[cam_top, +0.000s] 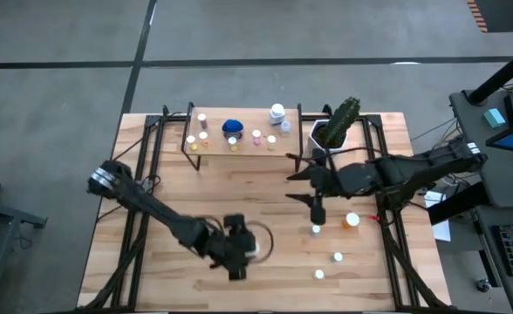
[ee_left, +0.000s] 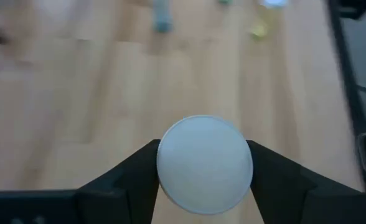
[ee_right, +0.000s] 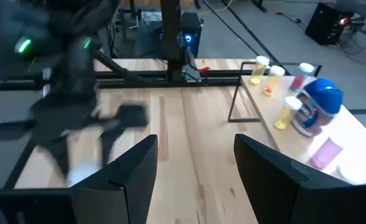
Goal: Pick and place medicine bottles onto shelf by color
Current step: Put the orange pill bottle on the shelf
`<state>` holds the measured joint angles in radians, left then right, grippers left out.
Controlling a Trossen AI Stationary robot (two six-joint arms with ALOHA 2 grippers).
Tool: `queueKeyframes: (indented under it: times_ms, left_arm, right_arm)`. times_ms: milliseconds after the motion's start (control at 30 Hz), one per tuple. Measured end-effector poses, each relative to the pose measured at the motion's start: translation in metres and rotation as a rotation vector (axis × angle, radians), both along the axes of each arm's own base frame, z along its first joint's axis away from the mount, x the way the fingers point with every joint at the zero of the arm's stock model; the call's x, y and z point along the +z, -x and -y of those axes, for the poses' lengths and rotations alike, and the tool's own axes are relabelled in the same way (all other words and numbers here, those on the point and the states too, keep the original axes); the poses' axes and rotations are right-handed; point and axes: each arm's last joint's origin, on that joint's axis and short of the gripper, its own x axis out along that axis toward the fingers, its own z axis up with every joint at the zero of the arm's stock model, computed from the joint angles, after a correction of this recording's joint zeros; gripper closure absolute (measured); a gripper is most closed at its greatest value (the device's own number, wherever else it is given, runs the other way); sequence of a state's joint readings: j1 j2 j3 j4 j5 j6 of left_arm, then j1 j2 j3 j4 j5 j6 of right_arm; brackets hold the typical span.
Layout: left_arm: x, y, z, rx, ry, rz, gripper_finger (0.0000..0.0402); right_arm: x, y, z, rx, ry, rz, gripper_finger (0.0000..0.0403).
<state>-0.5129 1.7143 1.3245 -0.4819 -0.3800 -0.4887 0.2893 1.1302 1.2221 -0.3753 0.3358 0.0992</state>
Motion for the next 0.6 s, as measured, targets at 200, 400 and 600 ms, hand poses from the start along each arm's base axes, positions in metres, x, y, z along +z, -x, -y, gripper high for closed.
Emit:
queueKeyframes:
  times_ms: [200, 400, 600]
  left_arm:
    - [0.058, 0.018, -0.065, 0.148, 0.016, 0.027, 0.0208]
    - [0.125, 0.042, -0.145, 0.336, 0.021, 0.215, 0.0213]
    - [0.153, 0.075, -0.237, 0.58, -0.168, 0.265, 0.0215]
  right_arm:
    - [0.008, 0.013, 0.004, -0.025, -0.037, 0.014, 0.02]
    - [0.005, 0.011, 0.006, -0.1, -0.024, 0.011, 0.02]
    - [-0.001, 0.002, 0.009, -0.231, 0.013, 0.009, 0.02]
